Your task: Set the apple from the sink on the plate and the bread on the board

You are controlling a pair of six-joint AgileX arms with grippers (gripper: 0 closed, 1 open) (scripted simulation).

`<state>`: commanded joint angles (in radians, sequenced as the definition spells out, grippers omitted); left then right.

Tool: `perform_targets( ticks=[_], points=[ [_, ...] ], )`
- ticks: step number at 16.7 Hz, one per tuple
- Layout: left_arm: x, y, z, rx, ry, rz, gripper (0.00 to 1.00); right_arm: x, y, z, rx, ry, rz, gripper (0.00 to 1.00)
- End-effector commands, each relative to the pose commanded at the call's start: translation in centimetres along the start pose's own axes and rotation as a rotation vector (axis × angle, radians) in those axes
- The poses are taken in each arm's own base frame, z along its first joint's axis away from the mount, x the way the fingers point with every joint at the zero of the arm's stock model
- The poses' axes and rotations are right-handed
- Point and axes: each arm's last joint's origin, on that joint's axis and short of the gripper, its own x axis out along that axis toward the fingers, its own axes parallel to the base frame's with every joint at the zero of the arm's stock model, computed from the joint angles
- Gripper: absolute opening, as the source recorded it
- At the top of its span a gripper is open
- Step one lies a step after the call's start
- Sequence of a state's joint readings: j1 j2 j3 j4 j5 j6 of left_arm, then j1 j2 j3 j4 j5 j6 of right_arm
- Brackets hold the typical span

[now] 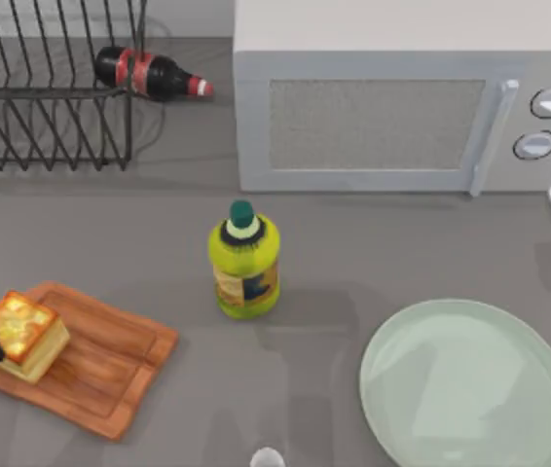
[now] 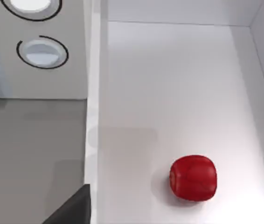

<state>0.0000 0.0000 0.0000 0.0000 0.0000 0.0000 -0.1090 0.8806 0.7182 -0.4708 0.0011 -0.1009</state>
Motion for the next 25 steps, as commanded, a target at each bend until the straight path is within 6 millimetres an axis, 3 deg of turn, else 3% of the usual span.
perform_targets(
  ticks=[3, 6, 9, 12, 15, 22, 25],
  points=[
    [0.0, 0.0, 0.0, 0.000, 0.000, 0.000, 1.00, 4.6, -1.2, 3.8, -0.010, 0.251, 0.003, 1.00],
    [0.0, 0.0, 0.0, 0.000, 0.000, 0.000, 1.00, 10.8, -2.7, 5.9, -0.012, 0.491, 0.022, 1.00],
    [0.0, 0.0, 0.0, 0.000, 0.000, 0.000, 1.00, 16.8, -4.1, 5.9, -0.008, 0.697, 0.049, 1.00],
    [0.0, 0.0, 0.0, 0.000, 0.000, 0.000, 1.00, 21.4, -5.2, 5.0, -0.001, 0.843, 0.076, 1.00],
    [0.0, 0.0, 0.0, 0.000, 0.000, 0.000, 1.00, 23.7, -5.8, 4.2, 0.004, 0.920, 0.093, 1.00],
    [0.0, 0.0, 0.0, 0.000, 0.000, 0.000, 1.00, 24.2, -5.6, 4.0, 0.001, 0.932, 0.098, 1.00],
    [0.0, 0.0, 0.0, 0.000, 0.000, 0.000, 1.00, 25.9, -5.5, 2.2, 0.001, 0.935, 0.098, 1.00]
  ],
)
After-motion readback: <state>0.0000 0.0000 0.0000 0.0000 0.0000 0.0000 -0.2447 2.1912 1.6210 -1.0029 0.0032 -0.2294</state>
